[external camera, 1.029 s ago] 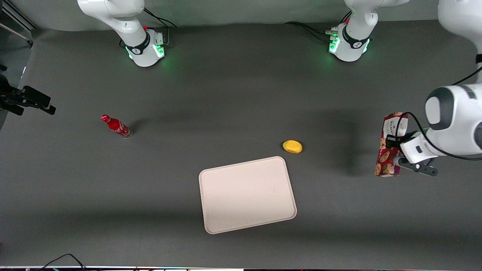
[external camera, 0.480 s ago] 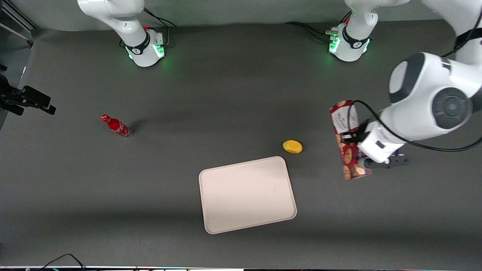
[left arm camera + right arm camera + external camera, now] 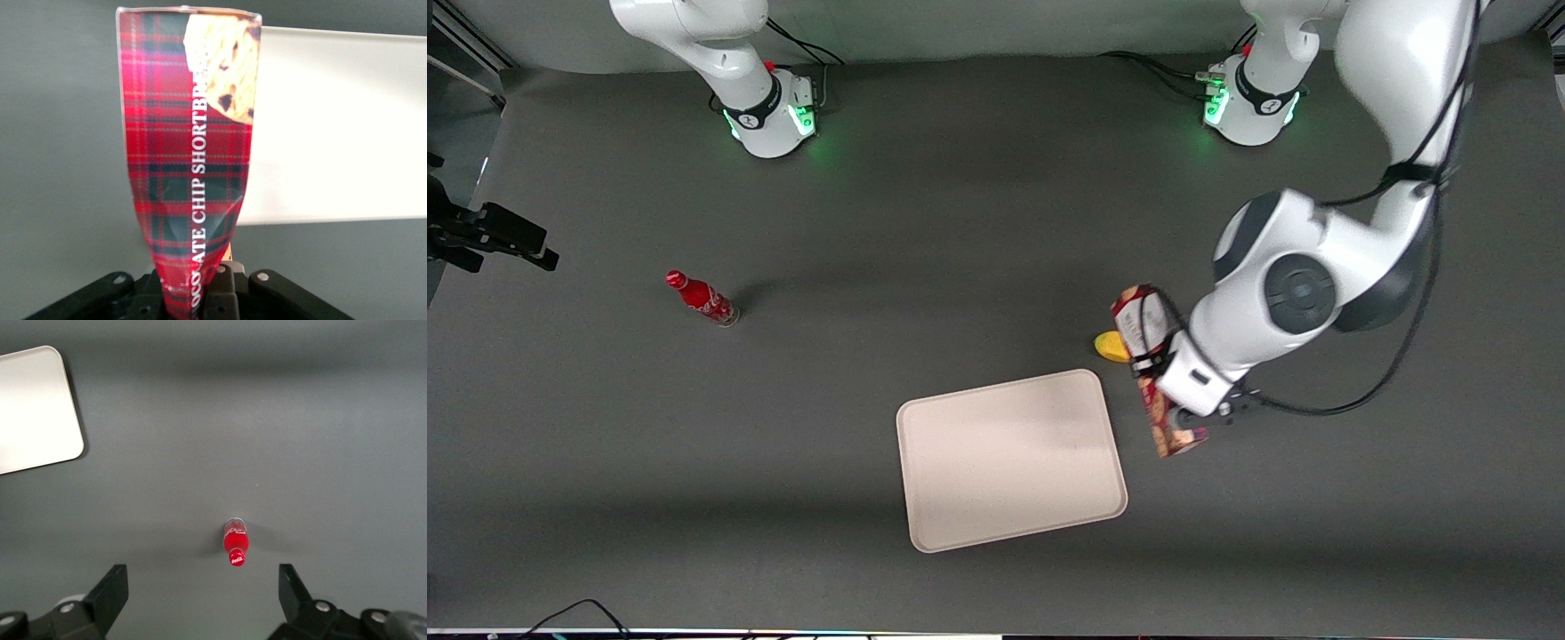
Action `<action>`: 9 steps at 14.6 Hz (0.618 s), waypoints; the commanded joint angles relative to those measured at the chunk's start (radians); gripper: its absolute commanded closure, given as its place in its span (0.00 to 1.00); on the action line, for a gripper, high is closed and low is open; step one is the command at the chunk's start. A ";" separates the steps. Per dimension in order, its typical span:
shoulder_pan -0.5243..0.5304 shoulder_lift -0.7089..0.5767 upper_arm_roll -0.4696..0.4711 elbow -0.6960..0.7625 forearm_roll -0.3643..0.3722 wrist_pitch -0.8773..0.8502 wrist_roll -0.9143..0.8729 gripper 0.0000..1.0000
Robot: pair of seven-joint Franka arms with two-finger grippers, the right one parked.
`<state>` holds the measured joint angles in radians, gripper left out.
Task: Place red cookie box on tray
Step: 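Carry the held box past the yellow object over the white tray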
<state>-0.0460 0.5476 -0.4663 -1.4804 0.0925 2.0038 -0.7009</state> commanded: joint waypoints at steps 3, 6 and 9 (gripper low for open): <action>-0.031 0.207 -0.023 0.063 0.140 0.176 -0.049 1.00; -0.035 0.250 -0.025 0.068 0.176 0.205 -0.084 1.00; -0.054 0.290 -0.023 0.075 0.176 0.280 -0.094 1.00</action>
<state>-0.0739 0.8013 -0.4858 -1.4501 0.2468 2.2395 -0.7530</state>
